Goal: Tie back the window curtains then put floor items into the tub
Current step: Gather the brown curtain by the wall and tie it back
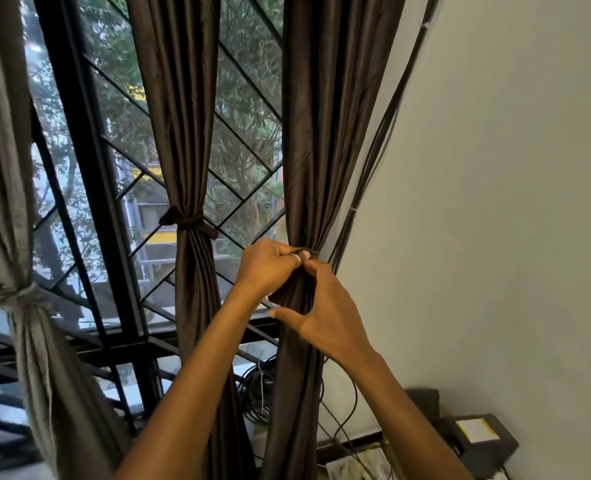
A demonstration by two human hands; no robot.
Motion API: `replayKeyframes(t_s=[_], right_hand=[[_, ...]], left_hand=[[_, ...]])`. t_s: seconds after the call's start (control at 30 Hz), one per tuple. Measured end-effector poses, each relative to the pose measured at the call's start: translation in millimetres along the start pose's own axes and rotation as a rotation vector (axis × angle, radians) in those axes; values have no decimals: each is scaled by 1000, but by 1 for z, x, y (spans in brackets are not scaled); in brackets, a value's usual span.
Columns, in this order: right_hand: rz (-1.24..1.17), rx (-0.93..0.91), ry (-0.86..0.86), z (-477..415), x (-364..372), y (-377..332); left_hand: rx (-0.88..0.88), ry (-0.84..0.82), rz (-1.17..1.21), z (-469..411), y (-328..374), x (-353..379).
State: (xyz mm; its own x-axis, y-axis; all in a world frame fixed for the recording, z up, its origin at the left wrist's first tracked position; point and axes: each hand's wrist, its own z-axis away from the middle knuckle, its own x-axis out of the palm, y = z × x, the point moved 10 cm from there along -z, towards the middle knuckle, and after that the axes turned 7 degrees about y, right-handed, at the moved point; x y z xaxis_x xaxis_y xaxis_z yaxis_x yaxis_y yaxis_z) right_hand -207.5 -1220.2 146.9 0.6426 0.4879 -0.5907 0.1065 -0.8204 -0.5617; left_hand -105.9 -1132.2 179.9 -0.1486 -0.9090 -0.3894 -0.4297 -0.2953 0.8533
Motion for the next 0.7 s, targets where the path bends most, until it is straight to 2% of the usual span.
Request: replayKeyframes(t_s=[0.2,0.27,0.33,0.4,0.43,0.53,0.7], right_hand=[[51,-139,205,6,-10,-7],[60,-201,220,6,-11,-11],[110,-283,169,6,-4,-14],[125,-342,104,6,3,-14],[117,-355,72,6,7,-12],[107,-365,57,4,3,-12],[40,-382,181,-3,-33,-17]], left_hand=[[-85,-29,83,2,-9,6],[-76,-29,97,1,-8,4],[38,10,-141,2,0,-3],[176,116,-425,10,15,-12],[250,153,-479,14,22,-13],[381,108,-413,19,27,-4],[285,-38,-112,11,-10,6]])
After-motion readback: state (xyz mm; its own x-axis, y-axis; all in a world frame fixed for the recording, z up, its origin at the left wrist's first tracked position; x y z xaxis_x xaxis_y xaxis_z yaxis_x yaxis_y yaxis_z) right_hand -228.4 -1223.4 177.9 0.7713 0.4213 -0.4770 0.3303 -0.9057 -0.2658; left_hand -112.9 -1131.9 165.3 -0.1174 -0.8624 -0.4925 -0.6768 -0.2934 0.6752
